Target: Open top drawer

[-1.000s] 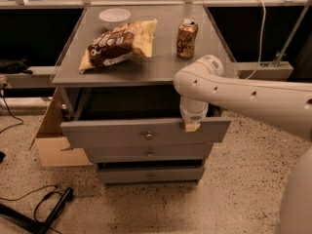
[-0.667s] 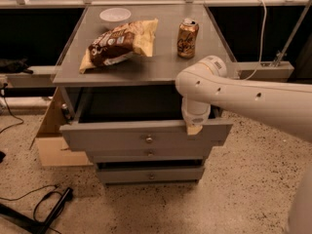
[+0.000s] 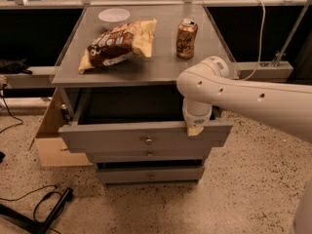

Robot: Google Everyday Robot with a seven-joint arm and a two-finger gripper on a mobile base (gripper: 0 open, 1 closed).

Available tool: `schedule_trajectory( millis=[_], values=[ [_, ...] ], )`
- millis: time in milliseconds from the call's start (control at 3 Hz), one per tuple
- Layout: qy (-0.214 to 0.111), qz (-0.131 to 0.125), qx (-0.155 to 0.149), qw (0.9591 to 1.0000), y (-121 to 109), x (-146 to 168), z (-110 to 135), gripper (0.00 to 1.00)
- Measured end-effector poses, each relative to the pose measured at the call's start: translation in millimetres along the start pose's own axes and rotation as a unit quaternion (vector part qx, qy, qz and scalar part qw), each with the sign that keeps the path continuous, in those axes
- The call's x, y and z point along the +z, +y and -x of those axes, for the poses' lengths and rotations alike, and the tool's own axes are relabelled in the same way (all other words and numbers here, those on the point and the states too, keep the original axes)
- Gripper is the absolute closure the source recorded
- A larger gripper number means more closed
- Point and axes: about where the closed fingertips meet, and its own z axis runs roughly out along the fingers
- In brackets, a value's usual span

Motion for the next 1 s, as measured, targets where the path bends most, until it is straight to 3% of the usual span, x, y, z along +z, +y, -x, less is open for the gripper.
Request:
schedule_trajectory(
  millis=[1000],
  values=[
    [-0.007, 0.017, -0.005, 0.9998, 20.2, -10.4, -5.8, 1.00]
  ],
)
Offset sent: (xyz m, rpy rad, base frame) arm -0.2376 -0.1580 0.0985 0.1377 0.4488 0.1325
